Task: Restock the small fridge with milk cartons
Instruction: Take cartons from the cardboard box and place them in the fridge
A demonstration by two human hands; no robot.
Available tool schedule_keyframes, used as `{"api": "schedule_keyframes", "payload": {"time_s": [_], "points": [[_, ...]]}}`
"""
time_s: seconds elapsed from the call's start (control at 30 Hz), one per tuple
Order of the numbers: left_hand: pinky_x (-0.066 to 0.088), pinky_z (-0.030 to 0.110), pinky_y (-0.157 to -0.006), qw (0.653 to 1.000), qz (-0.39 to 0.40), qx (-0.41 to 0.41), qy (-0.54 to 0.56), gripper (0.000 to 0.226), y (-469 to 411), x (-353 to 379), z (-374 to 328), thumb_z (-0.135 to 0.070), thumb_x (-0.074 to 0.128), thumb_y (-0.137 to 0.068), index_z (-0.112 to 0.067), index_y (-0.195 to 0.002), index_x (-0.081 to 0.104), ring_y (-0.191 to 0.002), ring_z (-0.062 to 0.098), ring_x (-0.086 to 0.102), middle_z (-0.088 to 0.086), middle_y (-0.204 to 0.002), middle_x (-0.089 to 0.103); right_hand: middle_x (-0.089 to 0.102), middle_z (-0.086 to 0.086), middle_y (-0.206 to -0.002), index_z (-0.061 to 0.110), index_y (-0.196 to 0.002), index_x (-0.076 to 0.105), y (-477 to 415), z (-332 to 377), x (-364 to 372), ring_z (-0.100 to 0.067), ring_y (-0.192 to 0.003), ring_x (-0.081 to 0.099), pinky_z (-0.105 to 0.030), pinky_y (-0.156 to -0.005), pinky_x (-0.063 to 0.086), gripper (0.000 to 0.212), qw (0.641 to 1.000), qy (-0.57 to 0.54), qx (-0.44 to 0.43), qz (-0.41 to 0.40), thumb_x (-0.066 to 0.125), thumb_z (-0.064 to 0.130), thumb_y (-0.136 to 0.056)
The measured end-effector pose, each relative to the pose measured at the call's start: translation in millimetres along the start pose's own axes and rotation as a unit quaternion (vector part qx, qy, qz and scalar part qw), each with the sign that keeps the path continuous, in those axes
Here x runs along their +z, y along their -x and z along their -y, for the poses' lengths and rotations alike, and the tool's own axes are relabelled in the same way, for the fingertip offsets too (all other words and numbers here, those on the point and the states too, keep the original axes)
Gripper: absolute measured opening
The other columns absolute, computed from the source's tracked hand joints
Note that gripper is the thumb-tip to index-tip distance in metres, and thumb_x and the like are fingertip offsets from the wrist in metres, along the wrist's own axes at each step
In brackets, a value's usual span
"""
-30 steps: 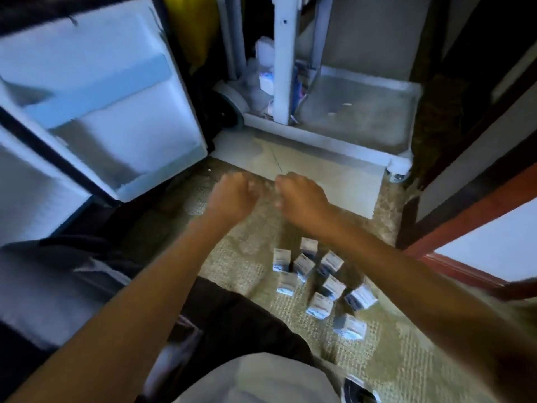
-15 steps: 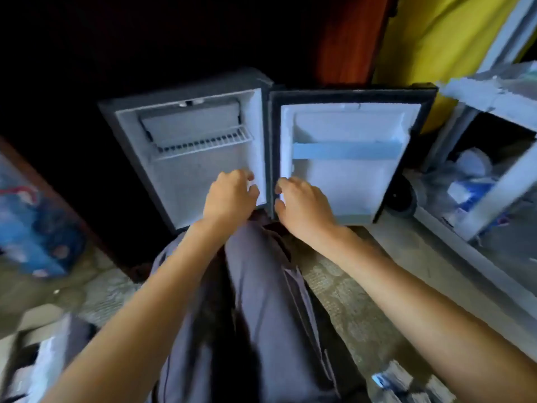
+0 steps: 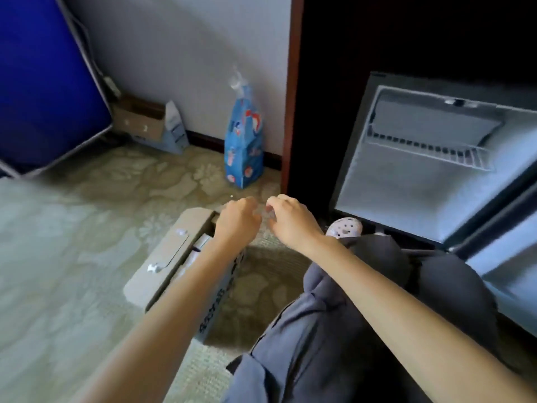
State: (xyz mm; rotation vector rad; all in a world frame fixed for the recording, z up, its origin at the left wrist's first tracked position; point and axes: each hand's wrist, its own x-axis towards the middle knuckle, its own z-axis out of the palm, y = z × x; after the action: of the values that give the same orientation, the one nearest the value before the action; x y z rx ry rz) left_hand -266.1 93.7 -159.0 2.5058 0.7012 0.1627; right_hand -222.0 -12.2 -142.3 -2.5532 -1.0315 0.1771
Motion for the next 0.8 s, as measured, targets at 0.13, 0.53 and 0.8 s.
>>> {"api": "schedule_keyframes", "payload": {"time_s": [0.13,0.53,0.8], "points": [[0.044,0.034,-0.075,0.991,0.042,-0.125,0.002,0.016,8.4,11.6,77.2,-0.006,0.044,-0.088,-0.012,-0.093,0.058,-0.092,0.032,0.057,0.009,-0.09,0.06,0.057,-0.013,-0.115,0.006,-0.111,0.056,-23.4,37.0,60.6,-0.033,-0.106,0.055,-0.034,-0.077,0.044,0.023,0.995,-0.018,-0.038,0.087,0.047,0.005,-0.09],[0.048,0.04,-0.085,0.951,0.069,-0.301,0.0,0.022,47.1,56.2,221.0,0.005,0.044,-0.086,-0.003,-0.1,0.058,-0.101,0.033,0.057,0.018,-0.114,0.058,0.052,-0.008,-0.122,0.006,-0.107,0.053,-60.2,63.2,184.9,-0.025,-0.116,0.045,-0.036,-0.091,0.043,0.018,0.968,-0.005,-0.042,0.248,0.041,0.006,-0.094],[0.046,0.036,-0.089,0.952,0.087,-0.285,-0.065,0.025,41.3,77.5,252.9,0.0,0.038,-0.091,-0.003,-0.11,0.054,-0.109,0.028,0.052,0.013,-0.12,0.057,0.042,-0.006,-0.142,0.01,-0.138,0.037,-70.9,71.2,238.0,-0.022,-0.132,0.036,-0.034,-0.113,0.024,0.042,0.946,0.041,-0.144,0.289,0.04,0.011,-0.096]]}}
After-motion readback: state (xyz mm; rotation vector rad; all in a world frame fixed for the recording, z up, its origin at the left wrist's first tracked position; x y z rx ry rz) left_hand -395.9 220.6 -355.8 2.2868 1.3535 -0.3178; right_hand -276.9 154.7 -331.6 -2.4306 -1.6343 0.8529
